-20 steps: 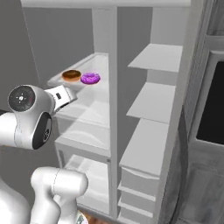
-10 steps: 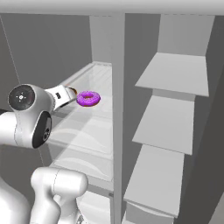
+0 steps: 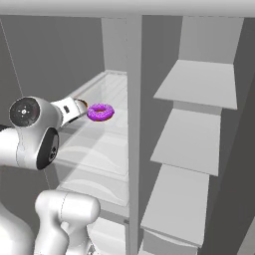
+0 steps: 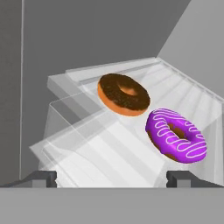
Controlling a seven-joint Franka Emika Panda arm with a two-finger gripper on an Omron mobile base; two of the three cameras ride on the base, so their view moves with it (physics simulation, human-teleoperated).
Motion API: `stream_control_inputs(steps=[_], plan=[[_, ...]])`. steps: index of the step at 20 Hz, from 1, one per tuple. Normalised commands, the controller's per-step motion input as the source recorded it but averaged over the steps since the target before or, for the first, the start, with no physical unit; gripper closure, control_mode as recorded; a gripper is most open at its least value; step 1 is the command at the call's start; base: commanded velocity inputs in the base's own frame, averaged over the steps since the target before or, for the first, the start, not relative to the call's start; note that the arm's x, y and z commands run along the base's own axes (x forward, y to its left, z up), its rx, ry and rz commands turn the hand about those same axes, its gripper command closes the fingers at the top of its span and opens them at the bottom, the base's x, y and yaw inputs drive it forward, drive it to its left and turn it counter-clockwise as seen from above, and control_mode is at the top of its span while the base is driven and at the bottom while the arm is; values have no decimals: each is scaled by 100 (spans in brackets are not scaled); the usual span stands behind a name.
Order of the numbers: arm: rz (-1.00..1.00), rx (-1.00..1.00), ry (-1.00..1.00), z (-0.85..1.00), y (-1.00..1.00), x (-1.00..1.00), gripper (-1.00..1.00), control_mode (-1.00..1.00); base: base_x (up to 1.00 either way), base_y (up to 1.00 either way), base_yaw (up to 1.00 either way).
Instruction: Take the donuts from the fridge and place them on the empty tray on the dining counter.
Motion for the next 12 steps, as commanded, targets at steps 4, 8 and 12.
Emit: stream_control_inputs(steps=[4, 8, 12], plan=[[0, 0, 0, 0, 0, 0, -100, 100, 0, 0, 0], [0, 0, 0, 0, 0, 0, -100, 100, -1, 0, 0], [0, 0, -14, 10, 0, -36, -100, -100, 0, 0, 0]])
